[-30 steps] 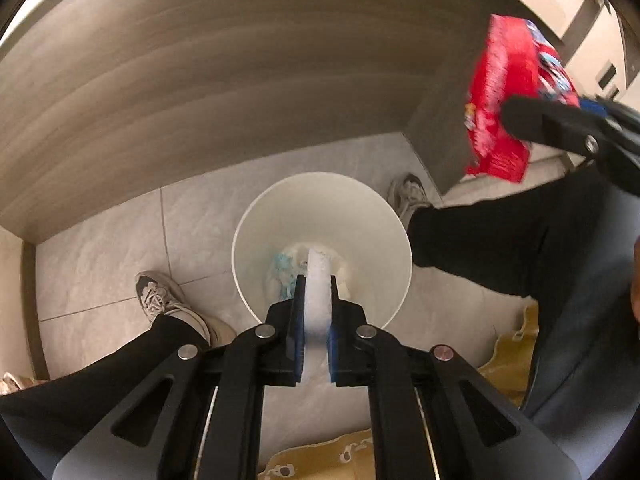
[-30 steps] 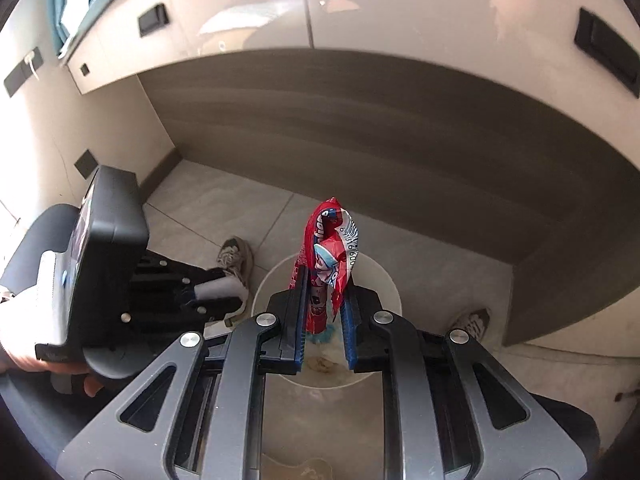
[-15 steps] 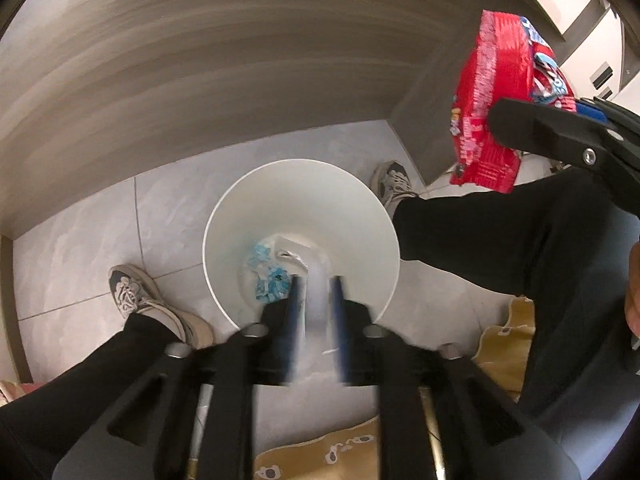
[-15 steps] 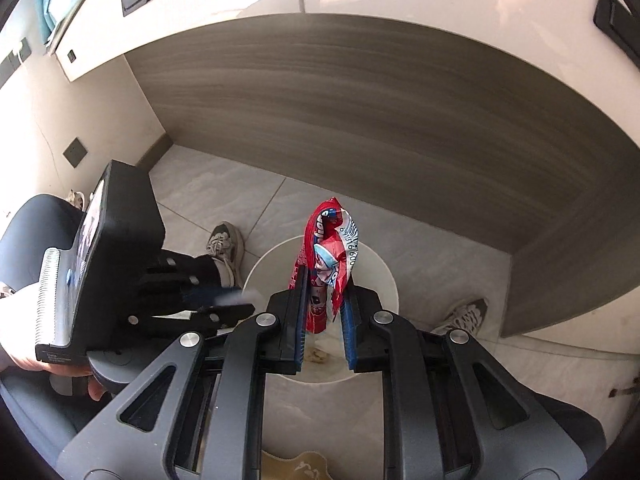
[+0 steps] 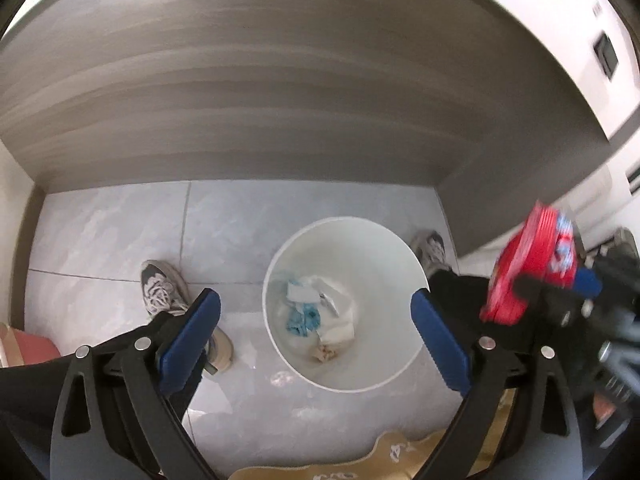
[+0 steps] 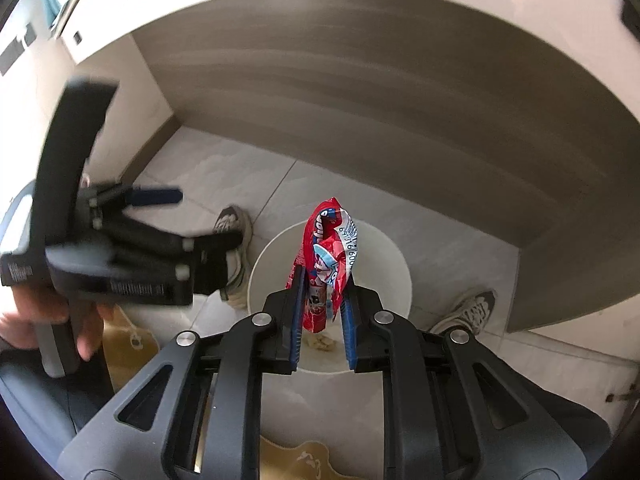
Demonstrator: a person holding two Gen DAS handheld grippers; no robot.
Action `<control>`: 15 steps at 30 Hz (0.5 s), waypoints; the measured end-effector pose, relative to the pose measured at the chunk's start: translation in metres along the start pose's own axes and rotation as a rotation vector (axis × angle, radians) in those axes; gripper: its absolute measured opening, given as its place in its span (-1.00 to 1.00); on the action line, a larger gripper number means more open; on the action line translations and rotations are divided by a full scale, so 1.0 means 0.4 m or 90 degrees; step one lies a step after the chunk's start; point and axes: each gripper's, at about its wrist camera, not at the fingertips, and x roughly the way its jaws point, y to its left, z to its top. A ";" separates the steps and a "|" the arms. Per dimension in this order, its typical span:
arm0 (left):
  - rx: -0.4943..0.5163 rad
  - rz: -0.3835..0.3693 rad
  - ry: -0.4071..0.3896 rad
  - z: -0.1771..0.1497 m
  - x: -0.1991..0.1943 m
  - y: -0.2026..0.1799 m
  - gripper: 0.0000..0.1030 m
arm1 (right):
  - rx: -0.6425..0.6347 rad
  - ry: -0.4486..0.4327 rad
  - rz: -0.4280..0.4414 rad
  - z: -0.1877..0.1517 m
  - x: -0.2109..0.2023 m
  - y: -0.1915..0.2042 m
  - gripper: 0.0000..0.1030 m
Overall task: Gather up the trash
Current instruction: 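Carry wrapper and foam sheet over the white bin and open both tools to drop them, then move both tools back up to the trash on the bed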
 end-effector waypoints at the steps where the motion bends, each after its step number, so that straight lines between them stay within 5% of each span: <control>1: -0.006 -0.001 0.000 0.003 -0.001 0.006 0.84 | -0.005 0.006 -0.002 0.000 0.005 0.005 -0.70; 3: -0.015 -0.004 0.006 0.006 -0.002 0.017 0.84 | -0.010 0.013 -0.010 -0.006 0.014 0.010 -0.61; 5: -0.014 -0.003 0.008 0.007 -0.002 0.019 0.84 | -0.005 0.015 -0.021 -0.008 0.019 0.010 -0.01; 7: -0.008 -0.007 0.008 0.006 -0.006 0.017 0.84 | 0.006 0.008 -0.025 -0.011 0.017 0.006 0.20; 15: 0.019 -0.010 0.002 -0.005 -0.017 -0.011 0.84 | 0.033 -0.001 -0.048 -0.028 0.003 -0.016 0.27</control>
